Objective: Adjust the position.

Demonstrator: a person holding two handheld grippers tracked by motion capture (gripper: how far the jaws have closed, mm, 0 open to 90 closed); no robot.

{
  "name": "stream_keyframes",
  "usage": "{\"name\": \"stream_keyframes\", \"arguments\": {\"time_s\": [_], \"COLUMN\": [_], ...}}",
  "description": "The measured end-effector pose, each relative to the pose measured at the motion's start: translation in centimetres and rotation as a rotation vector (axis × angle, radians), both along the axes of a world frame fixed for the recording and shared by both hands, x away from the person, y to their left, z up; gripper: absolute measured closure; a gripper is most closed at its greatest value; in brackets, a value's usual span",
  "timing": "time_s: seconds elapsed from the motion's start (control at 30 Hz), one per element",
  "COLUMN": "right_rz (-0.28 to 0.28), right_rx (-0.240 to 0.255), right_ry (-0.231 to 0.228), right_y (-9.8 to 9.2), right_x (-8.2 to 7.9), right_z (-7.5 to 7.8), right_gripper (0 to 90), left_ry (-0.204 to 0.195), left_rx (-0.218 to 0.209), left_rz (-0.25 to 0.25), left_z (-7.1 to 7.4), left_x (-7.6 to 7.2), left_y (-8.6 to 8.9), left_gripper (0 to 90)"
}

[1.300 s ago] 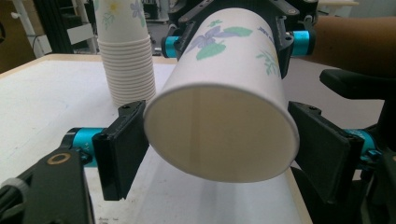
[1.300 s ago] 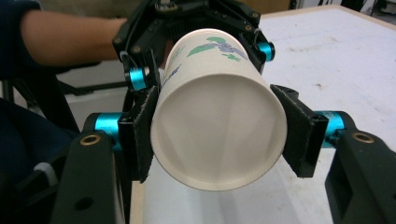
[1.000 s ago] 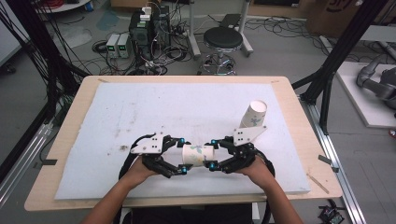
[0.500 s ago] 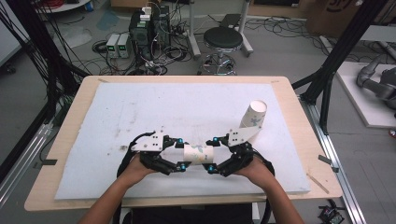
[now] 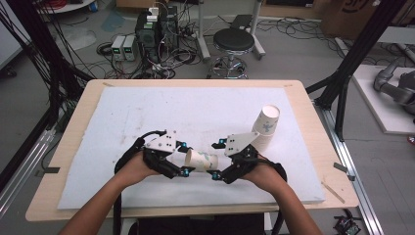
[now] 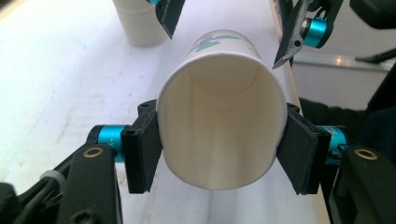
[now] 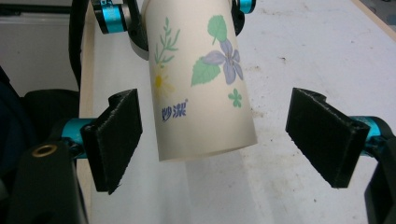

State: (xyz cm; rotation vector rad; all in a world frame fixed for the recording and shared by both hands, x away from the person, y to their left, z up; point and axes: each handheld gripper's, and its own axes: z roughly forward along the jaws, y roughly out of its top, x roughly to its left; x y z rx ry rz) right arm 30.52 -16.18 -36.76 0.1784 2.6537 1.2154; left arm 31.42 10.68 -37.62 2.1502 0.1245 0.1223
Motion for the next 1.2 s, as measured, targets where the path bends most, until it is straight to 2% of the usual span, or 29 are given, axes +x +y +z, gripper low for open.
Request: {"name": "stream_keyframes", "arguments": {"time_s": [0.33,0.43,0.53,0.73,0.83,0.97,1.0,1.1,1.2], "right_rz": [0.019,0.019,0.022,0.03,0.047,0.06,0.06,0.072,0.074], "right_rx": [-0.071,-0.078,-0.108,-0.141,-0.185,-0.23,-0.23,-0.252,-0.264], "right_ry": [-0.003,-0.007,-0.014,-0.012,-0.012,-0.009,-0.009,-0.014,-0.019], "right_y": [0.7,0.8,1.0,1.6,2.5,3.3,3.3,3.6,3.7], "right_x": [0.2,0.2,0.2,0.2,0.1,0.1,0.1,0.1,0.1], "right_z": [-0.4,-0.4,-0.5,-0.5,-0.8,-1.3,-1.3,-1.6,-1.7], "right_gripper": [18.9,18.9,18.9,19.1,24.4,27.0,27.0,34.4,35.3], "left_ry": [0.014,0.019,0.019,0.034,0.037,0.039,0.039,0.041,0.034], "left_rx": [0.2,0.224,0.262,0.273,0.282,0.289,0.289,0.29,0.291], "left_rz": [-0.009,-0.008,-0.019,-0.028,-0.037,-0.042,-0.042,-0.042,-0.044], "left_z": [0.9,1.1,1.5,1.4,1.2,1.1,1.1,1.1,1.1], "left_x": [0.6,0.7,0.9,0.8,0.8,0.8,0.8,0.8,0.8], "left_y": [-1.5,-1.8,-2.2,-2.6,-3.0,-3.1,-3.1,-3.2,-3.3], "left_gripper": [37.4,37.5,37.4,37.2,37.0,37.1,37.1,37.1,36.7]}}
